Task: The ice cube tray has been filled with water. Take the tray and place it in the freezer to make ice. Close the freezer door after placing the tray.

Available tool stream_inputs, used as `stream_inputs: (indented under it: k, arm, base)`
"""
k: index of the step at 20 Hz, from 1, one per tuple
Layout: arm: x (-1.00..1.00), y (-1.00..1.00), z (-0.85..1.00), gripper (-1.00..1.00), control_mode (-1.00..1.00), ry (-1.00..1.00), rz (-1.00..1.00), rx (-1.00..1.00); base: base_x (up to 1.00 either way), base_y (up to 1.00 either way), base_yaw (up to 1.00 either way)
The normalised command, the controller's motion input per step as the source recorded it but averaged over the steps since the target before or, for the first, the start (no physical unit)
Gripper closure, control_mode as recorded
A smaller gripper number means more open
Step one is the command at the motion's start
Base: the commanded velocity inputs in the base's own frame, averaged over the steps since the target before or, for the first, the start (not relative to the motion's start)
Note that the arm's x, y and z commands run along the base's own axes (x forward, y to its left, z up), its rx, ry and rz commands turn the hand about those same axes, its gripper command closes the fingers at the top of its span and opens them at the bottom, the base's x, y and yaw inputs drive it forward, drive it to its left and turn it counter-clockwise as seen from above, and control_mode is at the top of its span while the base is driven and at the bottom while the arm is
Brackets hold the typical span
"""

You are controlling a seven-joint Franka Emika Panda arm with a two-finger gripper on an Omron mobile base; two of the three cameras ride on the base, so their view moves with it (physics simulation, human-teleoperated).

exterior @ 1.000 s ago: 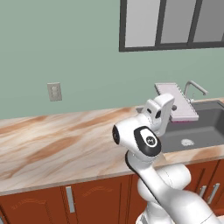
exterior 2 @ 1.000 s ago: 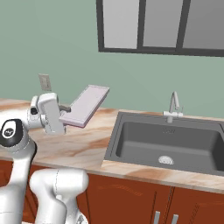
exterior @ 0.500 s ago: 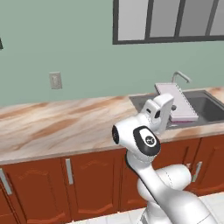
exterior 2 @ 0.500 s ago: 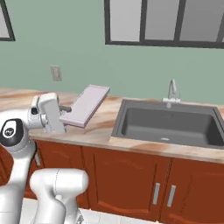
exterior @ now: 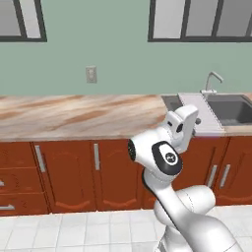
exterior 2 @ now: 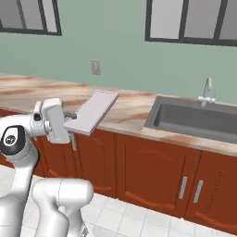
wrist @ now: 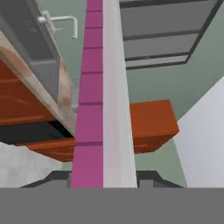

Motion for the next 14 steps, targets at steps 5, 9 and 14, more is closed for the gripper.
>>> stream_inputs:
  k: [5,9,14]
  arm:
    - [0.0,0.0,0.0,1.0,1.0,0.0,0.0,0.0]
    - [0.0,0.0,0.0,1.0,1.0,0.0,0.0,0.0]
    - [0.0,0.0,0.0,1.0,1.0,0.0,0.0,0.0]
  base:
    - [-0.35,0.41,0.73]
    - [-0.1,0.51,0.84]
    - [-0.01,0.46,0.83]
